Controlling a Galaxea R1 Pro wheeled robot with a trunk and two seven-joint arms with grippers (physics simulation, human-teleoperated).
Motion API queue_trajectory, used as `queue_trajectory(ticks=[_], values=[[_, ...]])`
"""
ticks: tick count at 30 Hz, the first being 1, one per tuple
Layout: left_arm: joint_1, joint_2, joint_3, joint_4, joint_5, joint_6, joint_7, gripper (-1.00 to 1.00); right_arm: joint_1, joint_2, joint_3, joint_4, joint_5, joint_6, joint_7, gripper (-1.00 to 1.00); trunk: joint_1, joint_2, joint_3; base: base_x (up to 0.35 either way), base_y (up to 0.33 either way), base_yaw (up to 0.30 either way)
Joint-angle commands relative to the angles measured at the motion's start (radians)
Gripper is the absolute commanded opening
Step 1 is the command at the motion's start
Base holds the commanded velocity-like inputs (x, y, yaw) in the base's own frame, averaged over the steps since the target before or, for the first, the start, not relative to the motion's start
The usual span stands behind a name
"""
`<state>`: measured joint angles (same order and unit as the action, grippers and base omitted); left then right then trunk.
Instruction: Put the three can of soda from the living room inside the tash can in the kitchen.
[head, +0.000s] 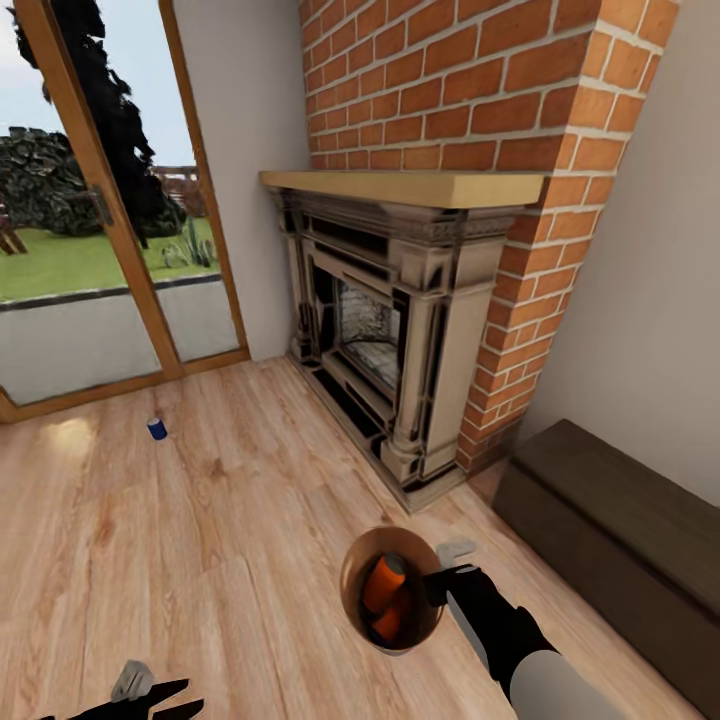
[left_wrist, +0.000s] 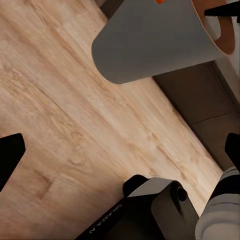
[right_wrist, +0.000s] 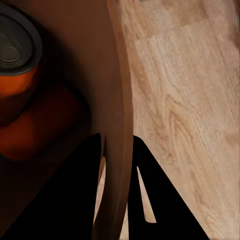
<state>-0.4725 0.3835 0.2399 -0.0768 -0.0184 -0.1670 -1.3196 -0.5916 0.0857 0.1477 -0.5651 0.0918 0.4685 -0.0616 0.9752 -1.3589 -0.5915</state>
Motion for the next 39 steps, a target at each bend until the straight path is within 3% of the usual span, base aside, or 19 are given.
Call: queue_trajectory(ticks=[1,39], values=[[0.0,0.0,0.0,0.0,0.0,0.0,0.0,1.0,0.0,0.0,0.0,-0.001,-0.006,-0.001,0.005,-1.0,0.0,0.0,0.0,0.295,0.235,0.29],[0.0,0.0,0.0,0.0,0.0,0.003,0.0,1.0,0.0,0.0,0.0,-0.001,-0.006,-0.001,0.005,-1.0,0.0,0.0,-0.006,0.316,0.181,0.289]])
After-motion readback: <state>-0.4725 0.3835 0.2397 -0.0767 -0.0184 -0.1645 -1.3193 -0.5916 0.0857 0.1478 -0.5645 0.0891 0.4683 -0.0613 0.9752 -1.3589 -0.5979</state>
